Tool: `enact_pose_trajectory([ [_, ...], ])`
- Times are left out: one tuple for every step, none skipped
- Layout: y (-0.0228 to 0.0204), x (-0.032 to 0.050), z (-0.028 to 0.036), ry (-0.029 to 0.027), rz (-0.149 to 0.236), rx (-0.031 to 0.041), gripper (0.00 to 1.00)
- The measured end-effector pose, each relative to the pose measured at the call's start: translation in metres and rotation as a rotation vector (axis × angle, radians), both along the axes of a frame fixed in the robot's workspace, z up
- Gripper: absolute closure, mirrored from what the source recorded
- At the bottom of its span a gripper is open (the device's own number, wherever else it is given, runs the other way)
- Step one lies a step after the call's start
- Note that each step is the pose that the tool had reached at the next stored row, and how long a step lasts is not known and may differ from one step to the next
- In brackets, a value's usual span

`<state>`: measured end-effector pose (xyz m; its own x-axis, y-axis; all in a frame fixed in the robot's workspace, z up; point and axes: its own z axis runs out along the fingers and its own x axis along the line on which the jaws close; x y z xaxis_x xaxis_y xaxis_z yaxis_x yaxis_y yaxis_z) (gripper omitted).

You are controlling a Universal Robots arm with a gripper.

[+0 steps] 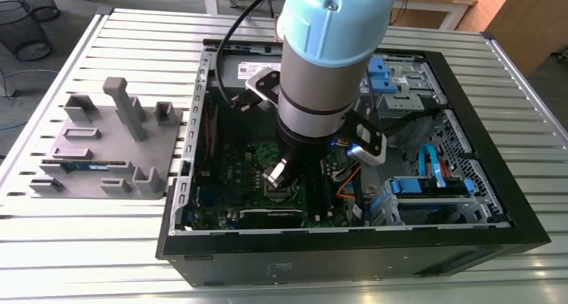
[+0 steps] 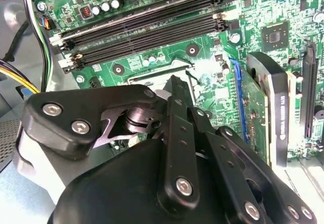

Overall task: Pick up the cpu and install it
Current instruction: 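Install the first cpu locking lever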

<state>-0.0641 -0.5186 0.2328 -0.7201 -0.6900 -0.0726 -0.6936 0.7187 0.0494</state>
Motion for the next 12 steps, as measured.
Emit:
enact_pose_trajectory([
  [0.0001, -0.0001, -0.0001, 0.0, 0.0, 0.0001, 0.89],
  [0.0004, -0.0007, -0.0002, -0.0002, 0.0, 0.0004, 0.89],
  [0.001, -0.0021, -0.0002, -0.0001, -0.001, 0.0002, 0.89],
  [0.0016, -0.004, -0.0003, 0.0, -0.002, 0.0001, 0.89],
  [0.0021, -0.0063, -0.0006, -0.0001, -0.002, 0.0004, 0.89],
  [0.0027, -0.0086, -0.0007, -0.0001, -0.003, 0.0002, 0.89],
  [0.0035, -0.0108, -0.0006, 0.0, -0.004, -0.0002, 0.89],
  [0.0043, -0.0127, -0.0008, -0.0001, -0.005, 0.0001, 0.89],
  [0.0047, -0.0145, -0.0008, -0.0003, -0.007, 0.0001, 0.89],
  [0.005, -0.0157, -0.0008, -0.0006, -0.008, 0.0001, 0.89],
  [0.0051, -0.0166, -0.0008, -0.0014, -0.01, 0.0, 0.89],
  [0.0052, -0.0171, -0.0004, -0.0024, -0.01, -0.0001, 0.89],
])
